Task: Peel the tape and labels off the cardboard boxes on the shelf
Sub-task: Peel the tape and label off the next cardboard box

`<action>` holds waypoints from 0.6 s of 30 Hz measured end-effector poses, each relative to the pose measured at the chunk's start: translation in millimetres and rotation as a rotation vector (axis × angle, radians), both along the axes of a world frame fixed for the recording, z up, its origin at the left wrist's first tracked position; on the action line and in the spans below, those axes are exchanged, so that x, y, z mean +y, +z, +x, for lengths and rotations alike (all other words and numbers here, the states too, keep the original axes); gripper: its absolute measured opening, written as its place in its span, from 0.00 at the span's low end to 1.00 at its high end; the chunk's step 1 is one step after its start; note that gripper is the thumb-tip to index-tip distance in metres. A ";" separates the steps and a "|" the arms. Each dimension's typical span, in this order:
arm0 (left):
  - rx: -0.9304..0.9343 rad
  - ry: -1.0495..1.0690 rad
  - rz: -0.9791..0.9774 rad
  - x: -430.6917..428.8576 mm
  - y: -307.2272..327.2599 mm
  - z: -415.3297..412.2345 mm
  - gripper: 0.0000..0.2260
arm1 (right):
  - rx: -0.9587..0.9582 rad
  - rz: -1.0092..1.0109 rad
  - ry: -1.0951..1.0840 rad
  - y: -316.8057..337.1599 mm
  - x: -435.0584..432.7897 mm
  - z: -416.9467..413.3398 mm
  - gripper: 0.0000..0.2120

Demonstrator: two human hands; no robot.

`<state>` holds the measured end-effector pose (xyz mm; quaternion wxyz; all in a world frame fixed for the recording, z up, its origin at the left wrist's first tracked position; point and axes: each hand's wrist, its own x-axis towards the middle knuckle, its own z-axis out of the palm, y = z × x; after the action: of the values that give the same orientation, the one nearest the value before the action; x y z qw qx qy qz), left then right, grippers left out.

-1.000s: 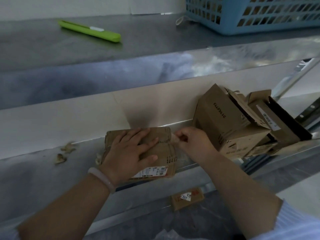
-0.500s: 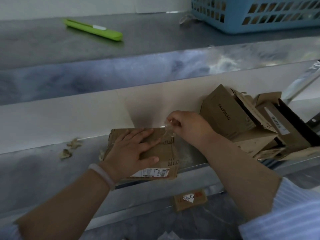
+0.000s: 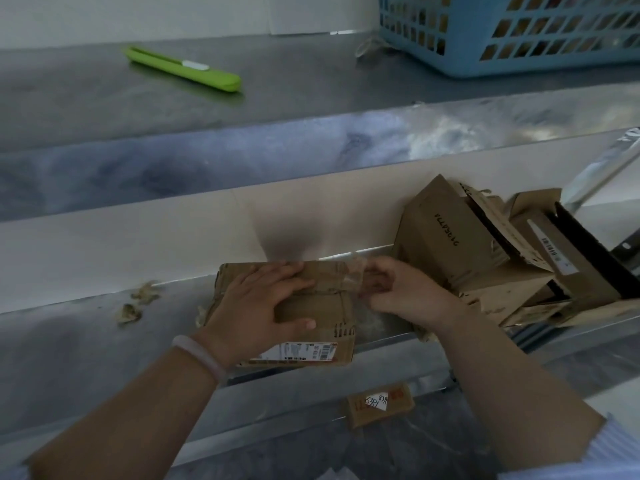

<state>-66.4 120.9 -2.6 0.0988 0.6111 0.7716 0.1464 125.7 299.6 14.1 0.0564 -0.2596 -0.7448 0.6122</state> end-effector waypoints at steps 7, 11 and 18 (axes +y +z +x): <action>-0.024 -0.005 0.020 -0.1 -0.3 0.3 0.35 | 0.066 0.665 -0.168 -26.4 -11.3 -12.9 0.08; -0.036 0.001 0.007 0.6 -0.2 -0.2 0.35 | 0.076 0.912 -0.074 -27.9 -2.1 -14.9 0.05; -0.011 -0.001 0.014 -0.3 -1.3 -1.0 0.34 | 0.146 1.008 0.045 -23.7 2.4 -25.2 0.08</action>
<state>-67.4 120.6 -3.9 0.0988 0.6115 0.7696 0.1549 100.5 302.0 -9.6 0.2133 -0.1403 -0.9471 0.1944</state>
